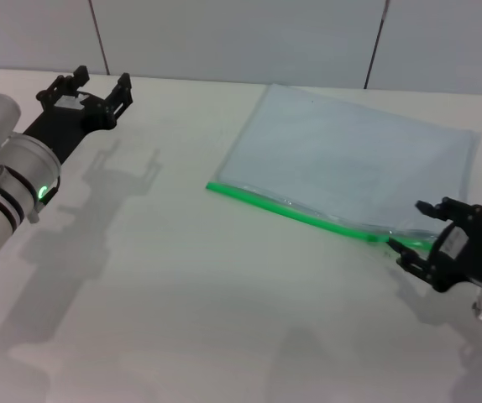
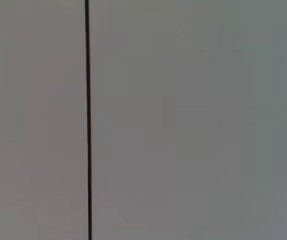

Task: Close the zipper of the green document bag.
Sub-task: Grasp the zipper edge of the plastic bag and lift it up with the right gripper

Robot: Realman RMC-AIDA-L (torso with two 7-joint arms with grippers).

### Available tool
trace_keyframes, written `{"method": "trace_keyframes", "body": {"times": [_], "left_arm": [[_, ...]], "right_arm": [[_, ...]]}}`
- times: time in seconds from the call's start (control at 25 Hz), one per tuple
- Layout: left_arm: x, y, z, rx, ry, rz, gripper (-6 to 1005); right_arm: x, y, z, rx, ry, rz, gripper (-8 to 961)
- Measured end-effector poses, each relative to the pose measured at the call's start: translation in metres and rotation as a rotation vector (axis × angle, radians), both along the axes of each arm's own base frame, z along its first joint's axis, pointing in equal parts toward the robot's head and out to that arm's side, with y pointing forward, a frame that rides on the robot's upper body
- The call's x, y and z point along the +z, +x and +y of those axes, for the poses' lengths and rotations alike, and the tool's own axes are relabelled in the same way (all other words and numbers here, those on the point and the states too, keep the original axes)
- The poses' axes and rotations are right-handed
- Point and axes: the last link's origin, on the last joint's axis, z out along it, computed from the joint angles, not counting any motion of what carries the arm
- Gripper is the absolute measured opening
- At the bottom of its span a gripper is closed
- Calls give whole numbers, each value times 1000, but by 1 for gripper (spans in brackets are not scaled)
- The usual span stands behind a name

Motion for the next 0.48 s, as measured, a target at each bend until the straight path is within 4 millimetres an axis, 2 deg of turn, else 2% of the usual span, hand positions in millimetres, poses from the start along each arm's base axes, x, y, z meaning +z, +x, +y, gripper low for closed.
{"method": "trace_keyframes", "body": {"times": [0.16,0.48], "left_arm": [[1,-4,-2,10,3,-2,704],[1,-5,-3,15,3,-2,704]], "right_arm": [[-4,2,-3,41,34,-90,600],[-12,4,3,66,34,-211,649]]}}
